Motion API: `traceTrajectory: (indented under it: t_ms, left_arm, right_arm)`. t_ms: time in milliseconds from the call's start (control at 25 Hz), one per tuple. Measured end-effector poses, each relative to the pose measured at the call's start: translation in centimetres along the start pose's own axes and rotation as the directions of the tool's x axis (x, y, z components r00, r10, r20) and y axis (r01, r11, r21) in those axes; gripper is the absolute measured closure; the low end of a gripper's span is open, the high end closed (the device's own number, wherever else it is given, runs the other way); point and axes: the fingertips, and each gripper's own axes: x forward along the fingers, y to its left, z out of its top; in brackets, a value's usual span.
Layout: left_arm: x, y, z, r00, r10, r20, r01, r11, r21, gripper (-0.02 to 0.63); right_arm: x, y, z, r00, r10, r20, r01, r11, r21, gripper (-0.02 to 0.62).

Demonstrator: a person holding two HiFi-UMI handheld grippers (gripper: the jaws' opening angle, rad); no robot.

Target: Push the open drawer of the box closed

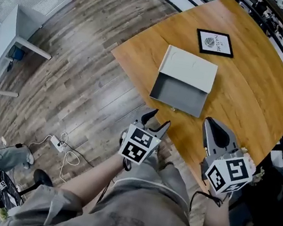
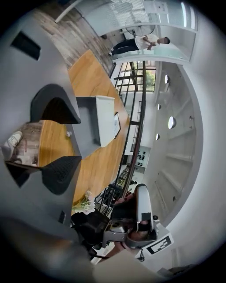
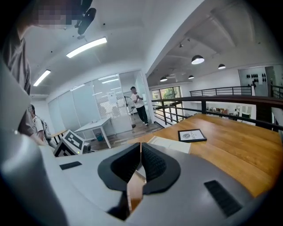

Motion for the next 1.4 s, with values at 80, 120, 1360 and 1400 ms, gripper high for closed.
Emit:
traceTrajectory:
  t_ms: [80, 120, 1360, 1400]
  left_arm:
    - [1.0, 0.2, -1.0, 0.999, -0.016, -0.035, 0.016, 1.000, -0.022, 0.364]
    - [1.4, 0.3, -1.4, 0.999, -0.020, -0.050, 0.019, 0.999, -0.032, 0.364]
    - [12.0, 1.8, -8.1, 0.955, -0.007, -0.297, -0.079, 0.957, -0.279, 0.463]
    - [12.1, 1.9, -8.0, 0.956, -0.005, -0.293, -0.080, 0.957, -0.277, 0.481]
  right_arm:
    - [0.8, -0.3, -0.5, 1.000, 0.008, -0.016, -0.007, 1.000, 0.024, 0.560]
    - [1.2, -0.4, -0.6, 1.000, 0.010, -0.022, -0.009, 1.000, 0.030, 0.560]
    - [5.0, -6.7, -3.0, 0.989, 0.086, -0.118, -0.083, 0.996, 0.030, 0.559]
    - [5.0, -6.7, -3.1, 0.989, 0.086, -0.119, -0.083, 0.996, 0.032, 0.560]
